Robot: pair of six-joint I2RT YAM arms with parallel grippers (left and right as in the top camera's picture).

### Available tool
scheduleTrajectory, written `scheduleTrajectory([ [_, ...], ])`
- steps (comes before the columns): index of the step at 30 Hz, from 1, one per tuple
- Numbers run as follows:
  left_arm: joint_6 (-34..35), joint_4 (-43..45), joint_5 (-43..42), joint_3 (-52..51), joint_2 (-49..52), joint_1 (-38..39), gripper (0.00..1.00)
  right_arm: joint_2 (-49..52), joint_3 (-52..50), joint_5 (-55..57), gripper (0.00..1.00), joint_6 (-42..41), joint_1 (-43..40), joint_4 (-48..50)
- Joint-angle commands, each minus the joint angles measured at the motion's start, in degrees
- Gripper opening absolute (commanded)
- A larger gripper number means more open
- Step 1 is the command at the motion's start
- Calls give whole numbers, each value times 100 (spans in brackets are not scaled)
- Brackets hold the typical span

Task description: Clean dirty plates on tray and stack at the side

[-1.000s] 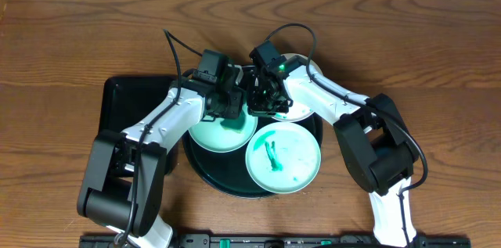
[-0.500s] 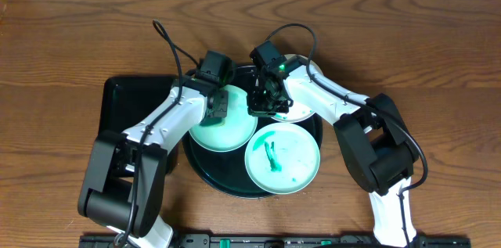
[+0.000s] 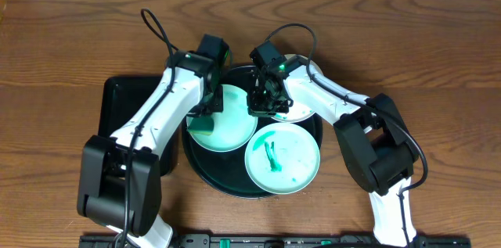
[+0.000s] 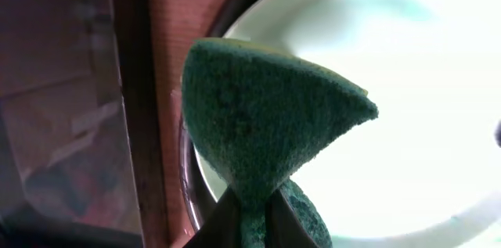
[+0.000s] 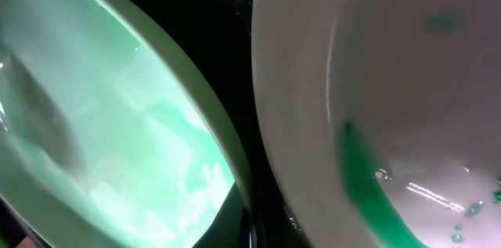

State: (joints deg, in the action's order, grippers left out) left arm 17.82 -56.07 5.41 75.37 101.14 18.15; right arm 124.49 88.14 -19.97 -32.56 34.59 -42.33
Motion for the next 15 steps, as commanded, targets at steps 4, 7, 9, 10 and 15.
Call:
scheduleTrajectory([
  [4,68,-431,-308,568,-540,-501,7,227,79,122,1,170,20,-59],
  [7,68,-431,-306,573,-863,-918,7,203,229,140,1,402,92,-155],
  [9,68,-428,-306,573,-1023,-1233,7,151,378,385,1,479,177,-330],
  [10,68,-431,-306,573,-1075,-1388,7,105,450,540,1,527,232,-409],
  [15,68,-426,-306,560,-1113,-2020,7,-219,654,1429,1,741,564,-612],
])
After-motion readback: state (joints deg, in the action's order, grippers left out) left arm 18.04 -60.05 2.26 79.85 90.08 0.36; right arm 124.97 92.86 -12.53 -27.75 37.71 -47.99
